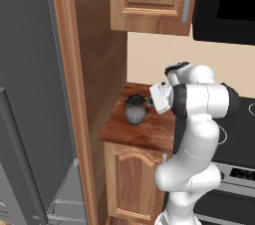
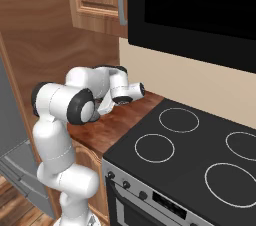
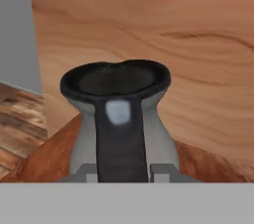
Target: Move the cucumber and peach from the second highest shelf to the top shelf to make space. Then, place the pitcher from the counter on the cleared second highest shelf.
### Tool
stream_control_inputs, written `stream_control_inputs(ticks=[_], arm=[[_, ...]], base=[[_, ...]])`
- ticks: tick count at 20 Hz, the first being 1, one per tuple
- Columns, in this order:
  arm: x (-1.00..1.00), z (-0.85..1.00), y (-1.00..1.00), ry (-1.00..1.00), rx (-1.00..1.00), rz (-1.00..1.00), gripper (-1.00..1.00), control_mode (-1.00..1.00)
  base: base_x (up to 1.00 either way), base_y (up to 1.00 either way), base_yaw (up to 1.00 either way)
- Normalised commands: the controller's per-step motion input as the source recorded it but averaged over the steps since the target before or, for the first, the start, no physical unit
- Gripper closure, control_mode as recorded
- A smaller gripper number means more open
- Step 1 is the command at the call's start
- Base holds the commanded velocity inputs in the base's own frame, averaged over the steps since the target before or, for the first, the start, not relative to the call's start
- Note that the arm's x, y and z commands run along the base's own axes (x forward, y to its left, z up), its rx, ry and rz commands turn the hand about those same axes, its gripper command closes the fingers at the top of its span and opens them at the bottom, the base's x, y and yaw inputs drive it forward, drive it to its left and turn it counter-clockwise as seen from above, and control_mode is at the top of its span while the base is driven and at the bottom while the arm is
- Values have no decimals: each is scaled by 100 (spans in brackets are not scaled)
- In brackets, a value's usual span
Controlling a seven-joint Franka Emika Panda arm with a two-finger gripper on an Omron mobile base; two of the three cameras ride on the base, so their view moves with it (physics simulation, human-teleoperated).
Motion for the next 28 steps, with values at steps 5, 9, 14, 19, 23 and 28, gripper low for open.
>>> stream_control_inputs(ticks=[5, 9, 14, 19, 23, 28], arm=[[-88, 65, 0, -29, 0, -44, 100, -100], [-67, 94, 0, -11, 0, -43, 100, -100], [-45, 92, 0, 1, -8, -44, 100, -100], [-36, 92, 0, 8, -13, -42, 100, -100], [-52, 77, 0, 2, -3, -35, 100, -100], [-59, 75, 0, 7, 1, -24, 100, -100]], base=[[0, 0, 0], [0, 0, 0], [0, 0, 0], [0, 0, 0], [0, 0, 0], [0, 0, 0]])
